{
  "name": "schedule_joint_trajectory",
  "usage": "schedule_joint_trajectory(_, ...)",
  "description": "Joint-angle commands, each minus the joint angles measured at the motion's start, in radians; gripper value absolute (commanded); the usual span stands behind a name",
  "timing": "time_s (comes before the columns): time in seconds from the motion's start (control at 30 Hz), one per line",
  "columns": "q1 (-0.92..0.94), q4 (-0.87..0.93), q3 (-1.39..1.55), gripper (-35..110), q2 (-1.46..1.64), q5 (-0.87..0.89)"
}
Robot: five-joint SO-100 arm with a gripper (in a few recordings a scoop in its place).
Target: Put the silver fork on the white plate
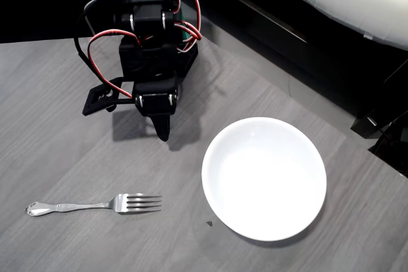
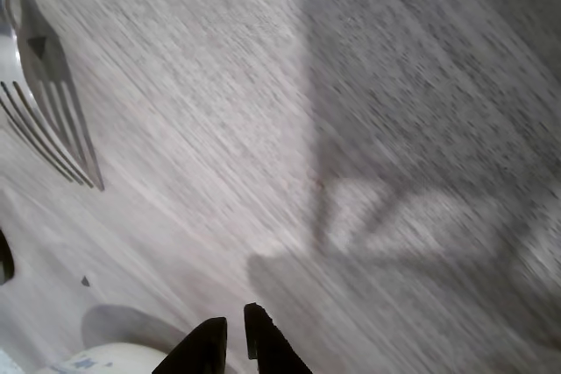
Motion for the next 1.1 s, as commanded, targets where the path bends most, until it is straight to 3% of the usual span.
schedule_joint_trajectory(0.0,-0.014,-0.012,-0.003,0,0.031,0.000)
schedule_joint_trajectory(0.27,0.008,-0.021,-0.012,0,0.031,-0.017)
schedule_joint_trajectory(0.43,0.181,-0.038,-0.190,0,-0.015,-0.132)
schedule_joint_trajectory(0.67,0.288,0.002,-0.808,0,-0.850,-0.229)
schedule_joint_trajectory(1.07,0.302,-0.083,-1.048,14,-1.394,-0.410)
